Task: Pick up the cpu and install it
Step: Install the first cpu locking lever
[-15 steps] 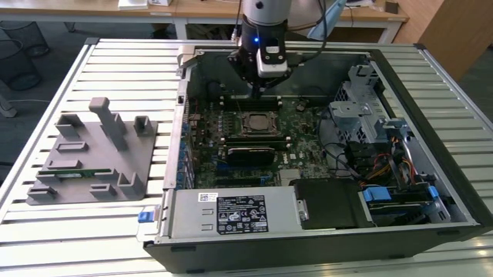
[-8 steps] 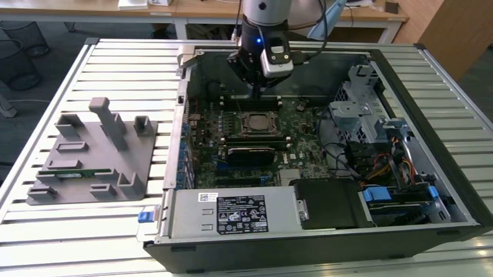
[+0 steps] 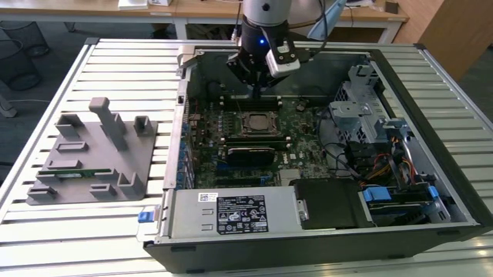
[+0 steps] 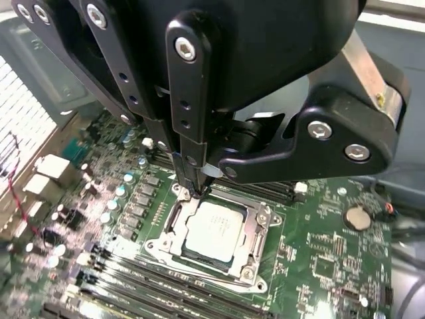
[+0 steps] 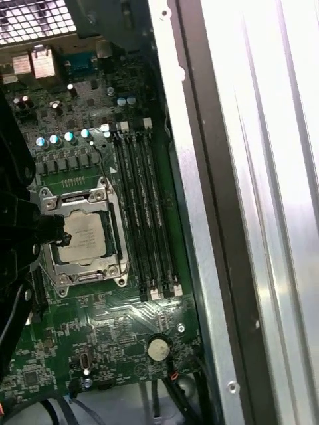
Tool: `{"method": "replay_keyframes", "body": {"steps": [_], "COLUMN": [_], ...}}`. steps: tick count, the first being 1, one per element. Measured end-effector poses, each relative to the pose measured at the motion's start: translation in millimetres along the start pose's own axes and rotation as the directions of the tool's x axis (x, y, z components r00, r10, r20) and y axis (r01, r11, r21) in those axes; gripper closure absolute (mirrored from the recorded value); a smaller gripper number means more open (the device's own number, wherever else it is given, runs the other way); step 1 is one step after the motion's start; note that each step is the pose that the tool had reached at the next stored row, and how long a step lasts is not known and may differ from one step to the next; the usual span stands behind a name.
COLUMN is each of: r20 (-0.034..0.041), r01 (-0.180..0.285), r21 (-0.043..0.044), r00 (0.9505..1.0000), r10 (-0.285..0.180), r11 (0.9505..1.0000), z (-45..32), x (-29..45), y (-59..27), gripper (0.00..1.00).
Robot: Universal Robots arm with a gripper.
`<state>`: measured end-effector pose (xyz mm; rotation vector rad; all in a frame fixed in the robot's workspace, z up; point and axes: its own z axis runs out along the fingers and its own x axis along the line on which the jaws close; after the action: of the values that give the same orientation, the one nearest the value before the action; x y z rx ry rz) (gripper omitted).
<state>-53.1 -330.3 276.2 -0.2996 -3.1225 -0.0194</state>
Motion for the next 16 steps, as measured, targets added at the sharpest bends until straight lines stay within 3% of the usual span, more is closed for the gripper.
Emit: {"method": "replay_keyframes", "body": {"steps": [9,13,16], "r20": [-0.0015,-0.0021,-0.0027], "r01": [0.121,0.17,0.214], "r21": [0.0007,0.0009,0.0009], "r00": [0.9926,0.9855,0.9768], "r10": [-0.121,-0.17,-0.214], "r11": [0.9926,0.9855,0.9768], "z": [0.6,0.8,1.0], "x": [0.0,0.0,0.0], "y": [0.0,0.0,0.0], "gripper": [0.89,0.89,0.89]}}
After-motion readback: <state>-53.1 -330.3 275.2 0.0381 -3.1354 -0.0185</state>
